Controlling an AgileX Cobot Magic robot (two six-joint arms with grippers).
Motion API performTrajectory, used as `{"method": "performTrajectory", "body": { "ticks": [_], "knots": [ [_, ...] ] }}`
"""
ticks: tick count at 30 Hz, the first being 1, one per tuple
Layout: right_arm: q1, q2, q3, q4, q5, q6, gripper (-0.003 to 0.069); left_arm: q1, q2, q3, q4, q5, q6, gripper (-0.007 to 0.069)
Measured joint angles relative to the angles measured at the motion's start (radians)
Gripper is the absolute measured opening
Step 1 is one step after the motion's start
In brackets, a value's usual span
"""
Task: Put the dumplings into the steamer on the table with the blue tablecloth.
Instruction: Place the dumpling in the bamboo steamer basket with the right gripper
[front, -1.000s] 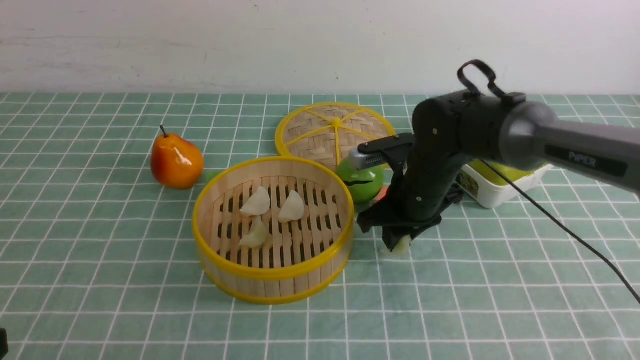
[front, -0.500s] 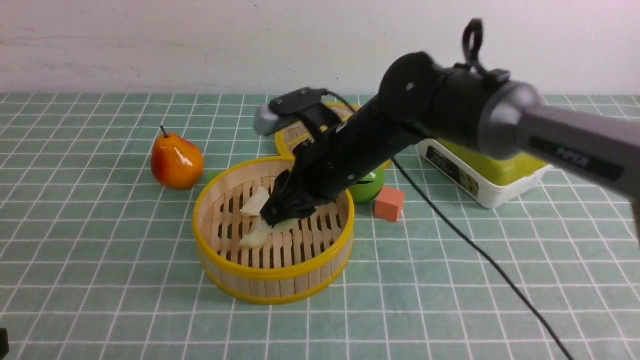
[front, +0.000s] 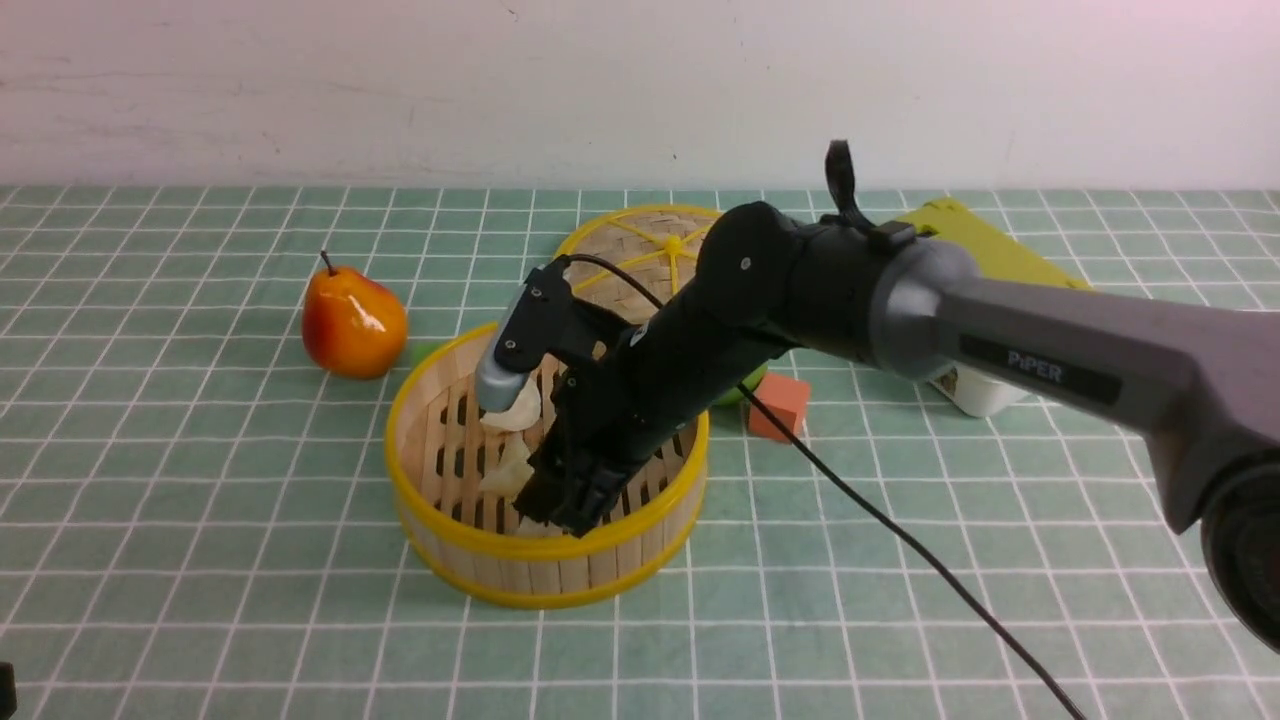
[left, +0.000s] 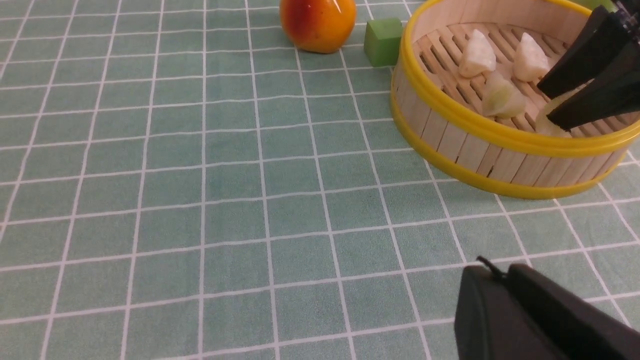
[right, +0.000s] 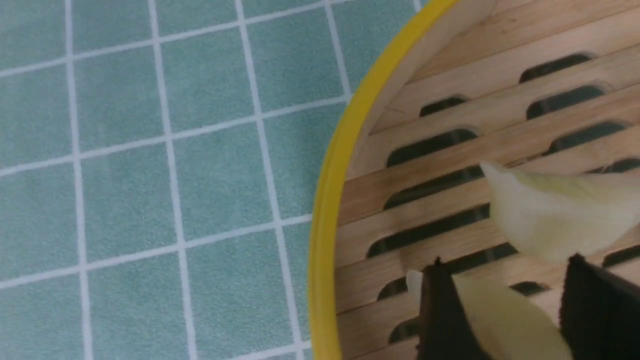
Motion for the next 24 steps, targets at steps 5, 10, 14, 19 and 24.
{"method": "performTrajectory", "body": {
  "ticks": [5, 10, 14, 19, 24],
  "knots": [
    [0.000, -0.019, -0.034, -0.053, -0.006, 0.001, 0.0421, 0.000, 0.000, 0.000, 0.000, -0.002, 0.000, 0.0046],
    [0.000, -0.084, -0.062, -0.105, 0.041, 0.053, 0.0402, 0.000, 0.000, 0.000, 0.000, -0.011, 0.000, 0.0048],
    [0.000, -0.169, -0.072, -0.190, 0.148, 0.197, 0.0316, 0.000, 0.000, 0.000, 0.000, -0.013, 0.000, 0.0049],
    [0.000, -0.279, -0.075, -0.393, 0.371, 0.503, 0.0119, 0.000, 0.000, 0.000, -0.002, -0.014, 0.000, 0.0049],
    [-0.007, -0.407, -0.034, -0.664, 0.482, 0.782, -0.0019, 0.000, 0.000, 0.000, -0.004, -0.015, 0.000, 0.0052]
  ]
}}
